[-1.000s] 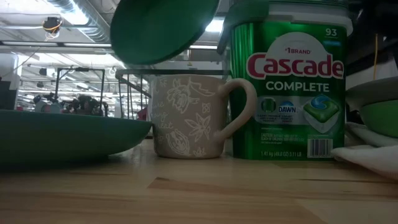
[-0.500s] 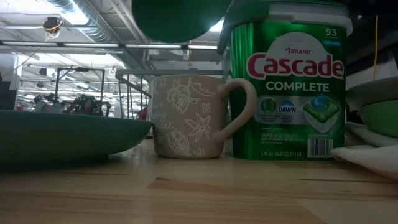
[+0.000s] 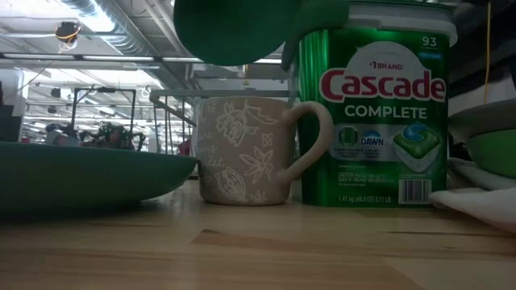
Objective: Sort dishes
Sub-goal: Put the green plate in the dish rack
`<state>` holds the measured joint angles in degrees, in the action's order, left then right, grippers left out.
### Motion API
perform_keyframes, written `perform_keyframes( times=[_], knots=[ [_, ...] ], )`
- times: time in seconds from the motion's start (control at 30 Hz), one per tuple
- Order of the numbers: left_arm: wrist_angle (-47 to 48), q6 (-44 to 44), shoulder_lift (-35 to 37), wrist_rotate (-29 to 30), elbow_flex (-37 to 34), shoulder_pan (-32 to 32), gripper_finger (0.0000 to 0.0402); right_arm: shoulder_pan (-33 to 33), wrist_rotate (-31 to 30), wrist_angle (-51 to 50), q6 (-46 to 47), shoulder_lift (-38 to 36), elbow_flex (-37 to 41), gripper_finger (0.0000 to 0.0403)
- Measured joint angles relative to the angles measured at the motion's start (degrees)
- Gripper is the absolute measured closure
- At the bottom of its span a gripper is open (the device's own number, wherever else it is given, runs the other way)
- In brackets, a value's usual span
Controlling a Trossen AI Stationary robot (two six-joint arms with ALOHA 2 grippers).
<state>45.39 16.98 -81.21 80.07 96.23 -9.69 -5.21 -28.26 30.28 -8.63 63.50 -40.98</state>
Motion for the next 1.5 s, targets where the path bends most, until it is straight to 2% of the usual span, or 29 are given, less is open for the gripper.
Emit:
perform_keyframes(
  times=[0.13,0.5,0.67,0.93,1.13,1.23,1.33,1.5],
  knots=[
    [0.00,-0.03,0.02,0.02,0.00,0.02,0.0401,0.00,-3.70,-0.02,-1.09,4.53,-4.18,0.0230],
    [0.21,0.00,0.02,0.03,-0.02,-0.48,0.0401,4.34,-3.67,-0.16,-0.81,10.59,-9.02,0.0231],
    [0.23,0.14,0.02,0.04,-0.02,-1.83,0.0401,7.10,-3.44,-0.33,-0.84,10.59,-9.02,0.0263],
    [0.06,-2.87,-0.31,-2.04,-0.02,-5.24,0.0402,12.55,3.89,-0.04,-0.64,10.56,-9.08,0.0385],
    [0.20,-4.53,-0.15,-8.21,0.00,-7.29,0.0401,15.70,6.70,-0.81,-1.98,10.54,-9.04,0.0375],
    [0.47,-4.14,-0.31,-9.27,-0.02,-8.46,0.0391,17.39,10.18,-0.64,-4.42,10.54,-9.02,0.0388],
    [0.60,-2.16,-0.31,-10.00,-0.02,-9.99,0.0367,18.41,13.52,-0.23,-7.80,10.48,-9.02,0.0390],
    [0.39,-0.26,-0.41,-10.86,-0.07,-12.85,0.0303,19.21,18.68,-1.11,-14.91,10.63,-8.95,0.0389]
  ],
)
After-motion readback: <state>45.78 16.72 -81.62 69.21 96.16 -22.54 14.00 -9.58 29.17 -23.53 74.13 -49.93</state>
